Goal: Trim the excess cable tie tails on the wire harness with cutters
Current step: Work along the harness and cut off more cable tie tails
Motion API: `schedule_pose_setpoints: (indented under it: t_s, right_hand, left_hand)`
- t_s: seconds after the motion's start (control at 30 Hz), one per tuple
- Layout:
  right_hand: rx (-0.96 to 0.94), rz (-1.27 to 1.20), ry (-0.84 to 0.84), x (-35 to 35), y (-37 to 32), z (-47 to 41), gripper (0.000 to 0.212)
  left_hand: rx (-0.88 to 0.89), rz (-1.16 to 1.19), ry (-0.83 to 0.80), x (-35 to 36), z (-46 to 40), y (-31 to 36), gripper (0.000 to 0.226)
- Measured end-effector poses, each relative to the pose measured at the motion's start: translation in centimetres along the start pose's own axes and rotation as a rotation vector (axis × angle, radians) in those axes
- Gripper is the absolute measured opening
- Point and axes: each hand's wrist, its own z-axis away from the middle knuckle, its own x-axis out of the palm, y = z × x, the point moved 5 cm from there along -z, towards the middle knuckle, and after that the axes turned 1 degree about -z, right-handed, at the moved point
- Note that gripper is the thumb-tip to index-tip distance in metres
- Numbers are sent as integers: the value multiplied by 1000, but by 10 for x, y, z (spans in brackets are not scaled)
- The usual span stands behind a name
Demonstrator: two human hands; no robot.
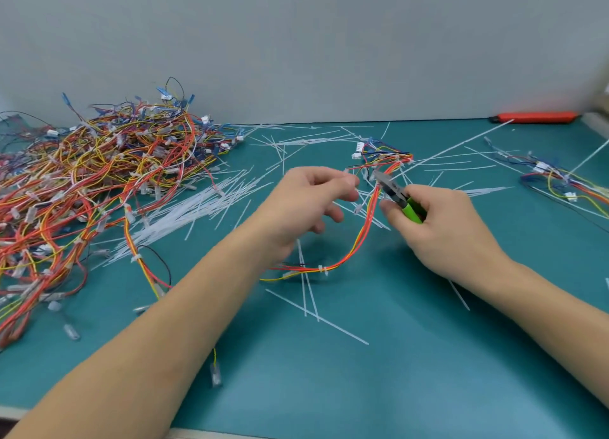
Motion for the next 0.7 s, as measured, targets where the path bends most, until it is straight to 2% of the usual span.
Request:
schedule_pose_setpoints:
  t_s: [0.1,0.27,0.43,0.53,0.7]
  right_hand:
    - [-1,-24,-4,1,2,0,46]
    - [-10,-5,-16,3,4,0,40]
    - [-40,41,-11,4,3,-1,45]
    - [-55,56,-3,4,2,0,45]
    - [-78,64,-9,4,2,0,31]
  left_hand:
    - [14,23,-133,25,6,-4,25]
    - [-39,260,-130,36,5,-10,20]
    - [-82,422,-140,38,4,-12,21]
    - [-69,427,-149,36,3,-12,24]
    - [-59,407,-172,34,3,-13,14]
